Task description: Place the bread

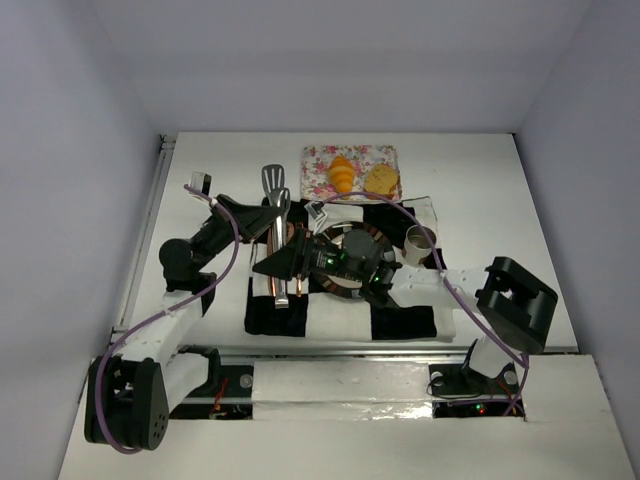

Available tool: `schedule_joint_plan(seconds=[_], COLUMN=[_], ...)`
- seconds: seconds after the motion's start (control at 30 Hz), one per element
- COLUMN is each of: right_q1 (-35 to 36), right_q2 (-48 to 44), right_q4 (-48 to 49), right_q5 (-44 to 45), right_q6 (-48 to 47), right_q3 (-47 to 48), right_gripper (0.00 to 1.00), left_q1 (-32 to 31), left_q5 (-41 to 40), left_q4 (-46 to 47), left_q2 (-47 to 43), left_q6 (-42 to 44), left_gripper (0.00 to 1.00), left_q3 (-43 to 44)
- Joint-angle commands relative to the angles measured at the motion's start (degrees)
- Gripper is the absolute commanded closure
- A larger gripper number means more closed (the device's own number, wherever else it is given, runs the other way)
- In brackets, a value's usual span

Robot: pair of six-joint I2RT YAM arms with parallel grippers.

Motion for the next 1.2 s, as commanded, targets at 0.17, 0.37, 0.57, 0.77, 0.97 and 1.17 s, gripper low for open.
schedule_joint_plan(seconds=[0.17,0.37,0.57,0.77,0.97,1.17], right_q1=[0.13,-0.39,-1.45,-2.51,-4.26,-6.19], right_q2=[-1.01,-2.50,-2.51,-3.56,-5.41,-7.86], right_q4=[8.52,8.52,9.48,9.57,8.96,6.94], right_q5=[-0.36,2.19,1.75,1.75,1.49,0.61], right_q6=[3.19,3.54,4.86,4.95,4.86,5.13], right_q3=[-1.60,-3.44,-4.76,-5.73,-6.87,-7.05], right_gripper=[0.25,0.32,0.37,0.41,0.42,0.45], left_q1=[-0.71,-0.71,-0.71,-0.71,-0.71,-0.71], left_q5=[3.48,5.06,6.29,7.44,8.58,9.37], left_q4=[28.56,27.33,24.44,18.55,9.96,-0.34], left_q2=[-1.46,-1.90,-3.13,-4.71,-6.29,-9.02], left_q6=[-1.32,-0.53,1.49,5.62,9.83,16.43], left_gripper=[1.00,0.89,0.70,0.44,0.14,0.01], left_q3=[1.59,-0.25,-0.52,0.53,0.97,2.55])
